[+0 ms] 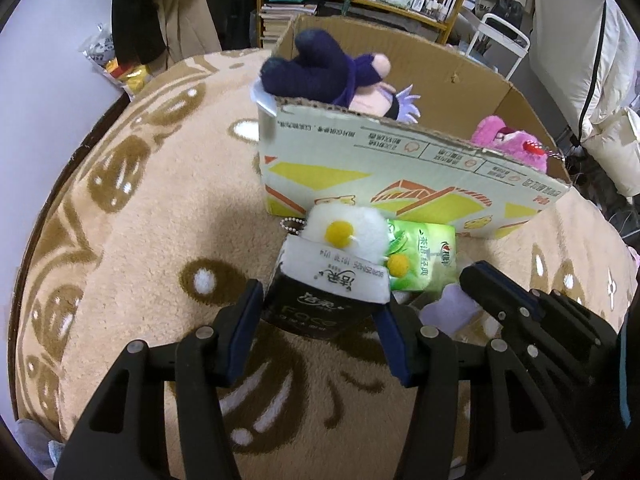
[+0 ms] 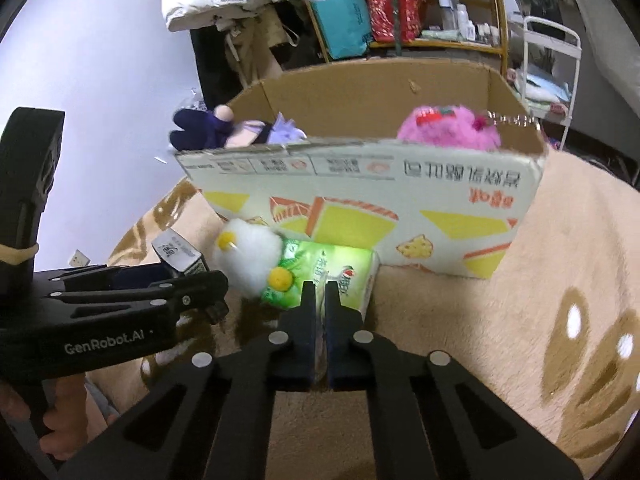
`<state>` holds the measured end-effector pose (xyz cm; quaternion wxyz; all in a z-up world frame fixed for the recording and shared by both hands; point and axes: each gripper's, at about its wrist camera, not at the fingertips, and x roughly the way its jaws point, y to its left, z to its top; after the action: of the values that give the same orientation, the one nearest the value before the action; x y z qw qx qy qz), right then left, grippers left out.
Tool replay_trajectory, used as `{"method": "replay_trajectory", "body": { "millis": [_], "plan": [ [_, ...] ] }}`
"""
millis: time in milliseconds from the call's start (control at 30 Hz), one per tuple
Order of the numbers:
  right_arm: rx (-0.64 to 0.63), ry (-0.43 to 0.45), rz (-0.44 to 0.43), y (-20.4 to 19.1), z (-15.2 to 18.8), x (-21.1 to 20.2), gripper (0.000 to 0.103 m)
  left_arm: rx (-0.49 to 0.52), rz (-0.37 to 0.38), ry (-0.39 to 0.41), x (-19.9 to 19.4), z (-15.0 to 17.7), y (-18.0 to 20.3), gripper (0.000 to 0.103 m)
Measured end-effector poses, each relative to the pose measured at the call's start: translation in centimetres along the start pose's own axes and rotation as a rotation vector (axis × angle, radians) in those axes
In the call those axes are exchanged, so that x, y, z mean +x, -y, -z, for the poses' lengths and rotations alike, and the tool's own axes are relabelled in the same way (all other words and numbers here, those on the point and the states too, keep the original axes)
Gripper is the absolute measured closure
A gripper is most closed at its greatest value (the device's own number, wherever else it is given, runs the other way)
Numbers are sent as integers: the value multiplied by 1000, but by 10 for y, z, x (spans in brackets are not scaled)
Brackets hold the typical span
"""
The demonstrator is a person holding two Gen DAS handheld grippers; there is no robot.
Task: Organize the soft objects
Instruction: 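Grasp the black Face tissue pack with left tool while right tool closes near green pack, then lift the black tissue pack with the left tool and carry it over the box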
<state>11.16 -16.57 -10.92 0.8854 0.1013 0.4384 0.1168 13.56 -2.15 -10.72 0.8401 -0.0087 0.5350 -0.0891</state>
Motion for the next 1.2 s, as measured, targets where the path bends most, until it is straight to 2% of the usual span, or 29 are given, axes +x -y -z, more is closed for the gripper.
{"method": "replay_trajectory", "body": {
  "millis": [300, 567, 800, 1200],
  "plan": [
    [-1, 82, 37, 1, -10, -30, 99, 31, -32, 108, -28, 8, 7, 50],
    [-36, 167, 61, -2, -20, -57, 99, 49, -28, 243, -57, 12, 11, 50],
    [-65, 256, 86, -2, -32, -79, 99, 73, -68, 360, -80, 11, 17, 50],
    [-65, 376, 86, 1, -53, -109, 99, 89, -67, 505, -106, 12, 24, 50]
  ]
}}
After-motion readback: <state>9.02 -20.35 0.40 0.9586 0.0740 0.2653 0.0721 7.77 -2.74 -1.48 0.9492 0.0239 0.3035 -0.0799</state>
